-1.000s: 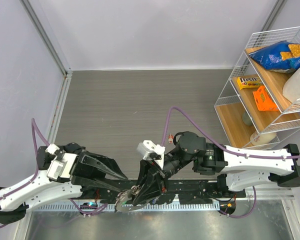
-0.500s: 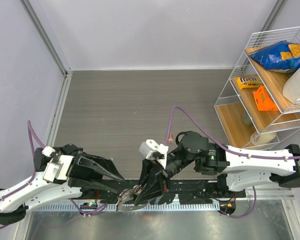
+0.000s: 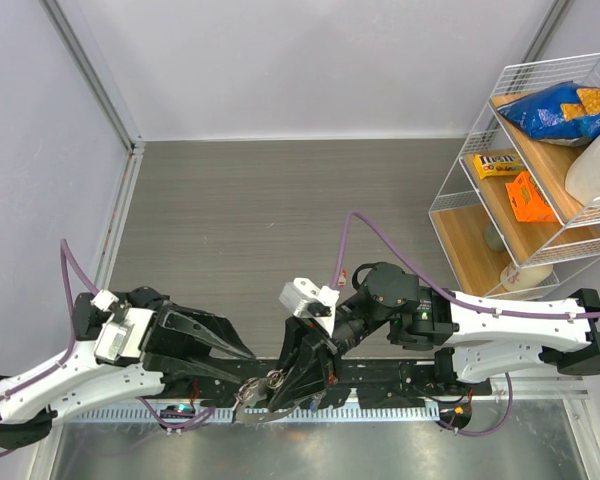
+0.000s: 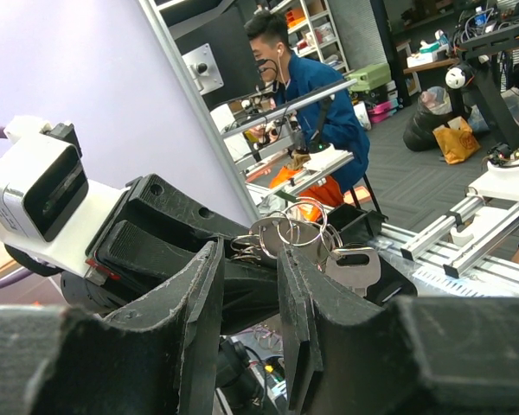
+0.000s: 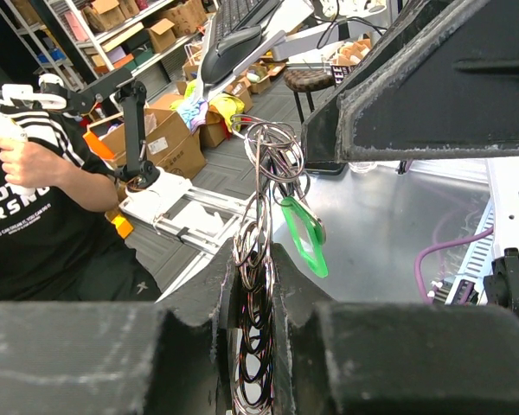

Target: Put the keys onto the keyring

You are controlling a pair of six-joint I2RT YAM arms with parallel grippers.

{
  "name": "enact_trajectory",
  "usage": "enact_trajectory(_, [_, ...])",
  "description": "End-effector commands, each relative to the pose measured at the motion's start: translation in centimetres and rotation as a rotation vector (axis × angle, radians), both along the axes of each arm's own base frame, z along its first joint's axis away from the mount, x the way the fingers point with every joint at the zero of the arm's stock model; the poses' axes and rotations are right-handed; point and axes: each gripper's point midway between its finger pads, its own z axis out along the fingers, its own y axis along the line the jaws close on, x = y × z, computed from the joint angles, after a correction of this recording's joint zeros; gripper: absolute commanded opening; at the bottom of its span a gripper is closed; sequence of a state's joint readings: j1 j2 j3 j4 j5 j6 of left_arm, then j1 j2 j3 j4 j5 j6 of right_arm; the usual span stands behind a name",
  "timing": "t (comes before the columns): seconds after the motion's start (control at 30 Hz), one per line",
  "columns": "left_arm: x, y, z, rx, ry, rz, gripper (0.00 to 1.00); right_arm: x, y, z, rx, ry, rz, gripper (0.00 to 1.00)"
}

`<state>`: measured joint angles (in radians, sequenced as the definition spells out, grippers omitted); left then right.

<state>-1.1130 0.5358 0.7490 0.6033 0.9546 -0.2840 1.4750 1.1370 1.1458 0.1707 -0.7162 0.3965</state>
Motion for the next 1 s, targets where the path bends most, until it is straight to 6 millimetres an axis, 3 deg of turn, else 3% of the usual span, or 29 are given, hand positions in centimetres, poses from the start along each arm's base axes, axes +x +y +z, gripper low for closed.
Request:
enact_trajectory(0.0, [-0.4,0.3,0.6,-0.028,-0.013,-0.016,0.36,0.1,-0.8,3.2,0.12,-0.003,-0.009,0.06])
enact_trajectory(0.97, [-0.6,0.2,1.9,-0.046,-0.015,-0.04,0.31,0.2,0.5,1.9,0.083,0.0,-0.004,0.06])
